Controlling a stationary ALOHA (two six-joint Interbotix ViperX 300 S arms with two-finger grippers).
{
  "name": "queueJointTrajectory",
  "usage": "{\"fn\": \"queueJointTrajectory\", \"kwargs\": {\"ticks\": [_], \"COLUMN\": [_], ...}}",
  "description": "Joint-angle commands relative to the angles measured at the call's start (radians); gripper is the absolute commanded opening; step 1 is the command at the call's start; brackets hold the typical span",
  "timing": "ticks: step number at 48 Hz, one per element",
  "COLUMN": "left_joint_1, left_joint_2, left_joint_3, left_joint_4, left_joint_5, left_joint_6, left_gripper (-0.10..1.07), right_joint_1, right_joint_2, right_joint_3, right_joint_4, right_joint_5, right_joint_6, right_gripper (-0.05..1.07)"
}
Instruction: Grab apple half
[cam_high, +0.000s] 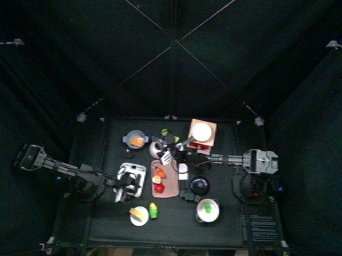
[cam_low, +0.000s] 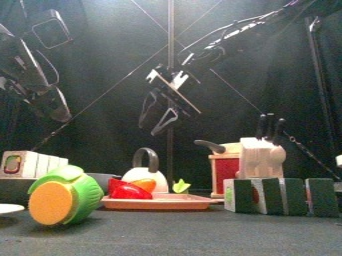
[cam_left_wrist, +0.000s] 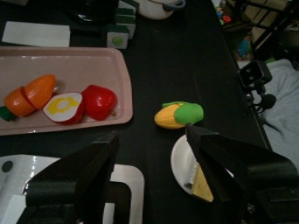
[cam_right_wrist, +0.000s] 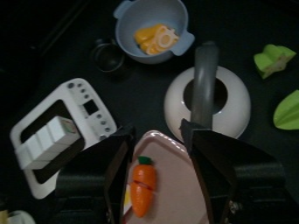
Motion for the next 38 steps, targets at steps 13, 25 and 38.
{"fn": "queueJointTrajectory", "kwargs": {"ticks": [13, 25, 38], "left_joint_1": [0.011, 0.031, 0.135], "left_joint_2": [-0.018, -0.017, -0.018], "left_joint_3": [-0.021, -0.048, -0.048], "left_joint_4": [0.040, 0.035, 0.035], "left_joint_5": [-0.052, -0.078, -0.094], "left_joint_6": [-0.003, 0.002, 0.002], "left_gripper": [0.95, 0.95, 0.95], "right_joint_1": [-0.006, -0.057, -0.141], "right_joint_2": [-0.199, -0.284, -0.345], "right_joint_3": [0.158, 0.270, 0.324], "right_joint_4": [0.002, -0.015, -0.025], "right_joint_5": [-0.282, -0.425, -0.545], "right_joint_6": [-0.006, -0.020, -0.021], "right_gripper": [0.82, 0.82, 0.82]}}
